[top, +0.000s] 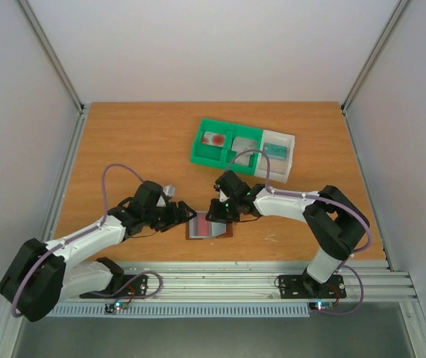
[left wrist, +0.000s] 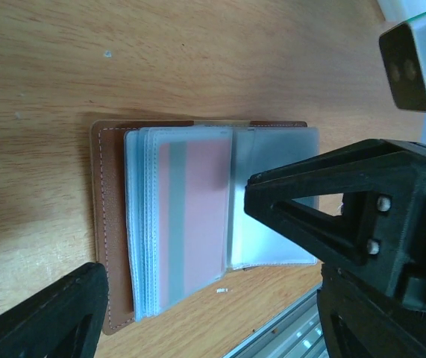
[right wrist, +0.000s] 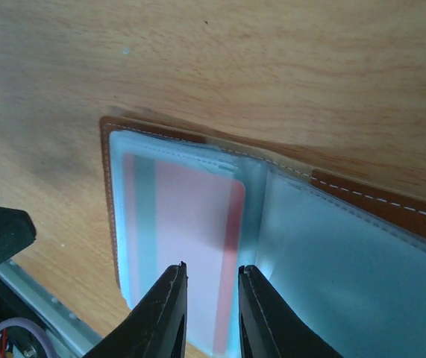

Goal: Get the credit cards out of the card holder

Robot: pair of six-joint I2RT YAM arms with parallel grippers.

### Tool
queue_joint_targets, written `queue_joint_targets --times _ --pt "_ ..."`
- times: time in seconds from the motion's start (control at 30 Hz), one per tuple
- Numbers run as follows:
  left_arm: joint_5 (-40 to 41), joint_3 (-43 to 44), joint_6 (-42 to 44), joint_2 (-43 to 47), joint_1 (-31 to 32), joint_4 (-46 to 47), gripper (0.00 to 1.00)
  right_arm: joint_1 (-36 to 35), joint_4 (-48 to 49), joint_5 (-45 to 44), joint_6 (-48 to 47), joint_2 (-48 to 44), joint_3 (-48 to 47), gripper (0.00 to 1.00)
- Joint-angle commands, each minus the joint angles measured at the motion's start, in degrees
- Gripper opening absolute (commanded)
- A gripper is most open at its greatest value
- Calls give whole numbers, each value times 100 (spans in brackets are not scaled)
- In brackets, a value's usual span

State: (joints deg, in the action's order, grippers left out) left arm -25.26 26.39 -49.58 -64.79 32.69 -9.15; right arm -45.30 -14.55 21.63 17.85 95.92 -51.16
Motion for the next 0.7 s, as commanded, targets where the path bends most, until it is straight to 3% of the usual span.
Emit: queue_joint_targets --times 0.0,0.27,0.67 --pt "-115 -84 -43 -117 -28 456 77 -95 289 -9 112 156 75 21" --pt "-227 -144 -76 -260 -30 663 74 -124 365 -62 171 430 162 16" --pt "-465 -61 -96 -420 -27 850 65 -148 1060 38 490 551 675 2"
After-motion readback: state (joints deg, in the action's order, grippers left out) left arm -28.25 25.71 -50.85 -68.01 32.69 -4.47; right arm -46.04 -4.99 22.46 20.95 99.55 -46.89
